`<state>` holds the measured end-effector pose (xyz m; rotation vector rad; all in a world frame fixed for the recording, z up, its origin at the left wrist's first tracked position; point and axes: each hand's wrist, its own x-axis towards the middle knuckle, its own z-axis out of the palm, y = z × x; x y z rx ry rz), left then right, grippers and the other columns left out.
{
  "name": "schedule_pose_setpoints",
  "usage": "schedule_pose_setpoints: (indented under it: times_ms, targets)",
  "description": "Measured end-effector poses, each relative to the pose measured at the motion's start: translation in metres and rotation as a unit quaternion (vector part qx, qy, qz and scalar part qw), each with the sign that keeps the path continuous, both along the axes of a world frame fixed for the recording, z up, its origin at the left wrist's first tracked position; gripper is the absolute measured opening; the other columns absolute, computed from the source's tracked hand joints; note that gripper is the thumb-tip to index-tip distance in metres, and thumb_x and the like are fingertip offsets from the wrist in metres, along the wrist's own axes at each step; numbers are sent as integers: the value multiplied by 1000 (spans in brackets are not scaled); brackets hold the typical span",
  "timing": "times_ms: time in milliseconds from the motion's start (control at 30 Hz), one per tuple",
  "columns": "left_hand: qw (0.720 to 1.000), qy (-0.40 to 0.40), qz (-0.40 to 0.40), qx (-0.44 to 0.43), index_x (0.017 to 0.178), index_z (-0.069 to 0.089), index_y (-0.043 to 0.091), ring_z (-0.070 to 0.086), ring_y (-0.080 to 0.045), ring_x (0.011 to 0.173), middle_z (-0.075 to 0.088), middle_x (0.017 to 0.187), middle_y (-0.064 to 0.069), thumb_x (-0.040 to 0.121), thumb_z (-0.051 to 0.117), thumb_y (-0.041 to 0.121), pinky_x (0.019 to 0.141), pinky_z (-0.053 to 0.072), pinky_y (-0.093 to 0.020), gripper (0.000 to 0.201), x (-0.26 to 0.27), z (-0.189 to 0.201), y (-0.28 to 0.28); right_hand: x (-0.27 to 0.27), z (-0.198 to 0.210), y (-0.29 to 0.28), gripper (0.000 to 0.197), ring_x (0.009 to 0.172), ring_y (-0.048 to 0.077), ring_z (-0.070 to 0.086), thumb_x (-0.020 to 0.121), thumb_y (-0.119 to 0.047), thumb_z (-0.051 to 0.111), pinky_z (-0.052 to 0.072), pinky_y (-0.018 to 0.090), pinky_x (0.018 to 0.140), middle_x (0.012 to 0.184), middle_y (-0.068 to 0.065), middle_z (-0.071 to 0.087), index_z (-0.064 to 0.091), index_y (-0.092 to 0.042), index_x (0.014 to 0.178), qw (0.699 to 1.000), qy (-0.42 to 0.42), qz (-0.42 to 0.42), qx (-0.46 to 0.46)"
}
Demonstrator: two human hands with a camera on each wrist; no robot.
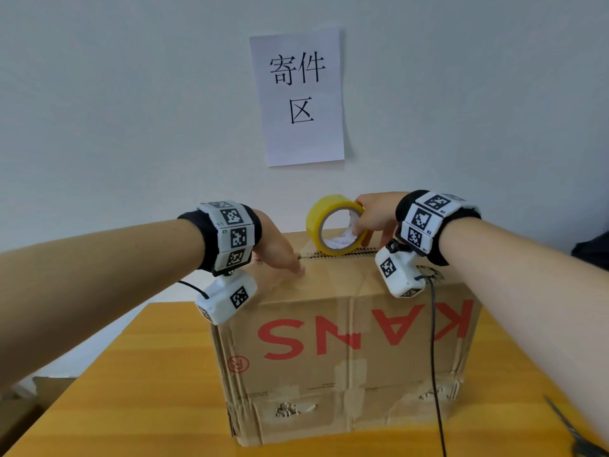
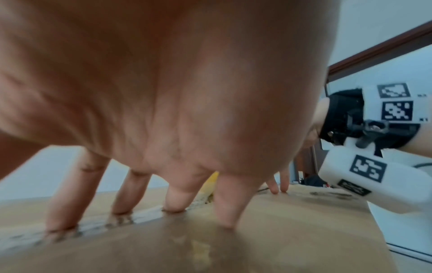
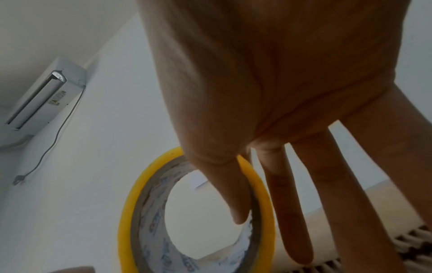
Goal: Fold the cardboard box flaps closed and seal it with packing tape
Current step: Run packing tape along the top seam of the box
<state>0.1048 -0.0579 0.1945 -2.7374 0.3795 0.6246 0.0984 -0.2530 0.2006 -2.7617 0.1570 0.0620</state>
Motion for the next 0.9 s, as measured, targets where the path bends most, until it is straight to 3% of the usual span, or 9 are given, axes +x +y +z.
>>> schedule_pose_setpoints:
  times_ms: [100,233,333,433,500,567,700,800,900]
  targets:
    - [1000,-15,11,-11,159,16,18,31,-31,144,26,160,-12,104,34,43,112,31,-43,63,5,-3,-7,-1,-1,0,24,98,25,72,96,-20,64,55,44,95,102,11,76,53,-10,115,1000,4,4,9]
    - [999,-23,30,-24,146,41,12,47,-29,117,48,126,-13,96,46,43,92,40,-38,59,10,7,-11,7,-1,1,29,100,27,71,94,-23,66,55,47,94,105,12,74,55,-7,116,1000,-6,5,-11]
    - [1000,2,26,-7,139,48,13,53,-31,117,49,138,-11,83,53,44,79,43,-38,63,11,9,-15,12,-3,1,30,101,29,69,93,-23,67,57,48,91,109,13,71,59,-6,116,999,-13,1,-36]
    - [1000,1,15,-4,140,48,18,54,-31,112,47,144,-8,93,47,49,67,45,-34,56,12,9,-19,17,-4,1,26,99,24,72,96,-20,63,57,45,89,104,12,75,61,-3,116,1000,10,13,-13]
    - [999,6,27,-27,133,56,19,57,-35,111,49,142,-10,84,53,59,63,48,-33,63,14,11,-17,17,-5,3,24,97,21,74,98,-18,60,58,43,87,102,11,76,62,-3,116,1000,22,13,-1]
    - [998,7,31,-47,136,53,19,58,-35,108,48,144,-12,83,54,58,66,50,-36,66,15,7,-18,16,-5,6,24,96,22,74,98,-18,60,59,42,86,102,12,76,63,-2,116,1000,19,9,-4]
    - [996,-5,43,-77,154,29,13,54,-33,103,39,154,-13,94,51,43,89,44,-38,70,6,2,-22,14,-4,11,25,97,25,73,97,-19,61,58,42,86,102,13,75,63,-1,115,1000,14,10,-15]
    - [996,-25,35,-77,152,29,8,52,-34,120,40,151,-16,98,50,39,89,41,-37,66,2,1,-22,14,-2,14,31,103,30,69,96,-24,64,56,46,93,111,16,71,63,-1,116,999,-2,3,-38]
    - [997,-41,1,-68,145,40,6,50,-32,118,48,140,-17,99,48,36,94,43,-38,56,1,1,-26,14,0,16,37,106,34,68,95,-27,65,54,49,96,115,20,69,63,2,117,999,-16,-9,-46]
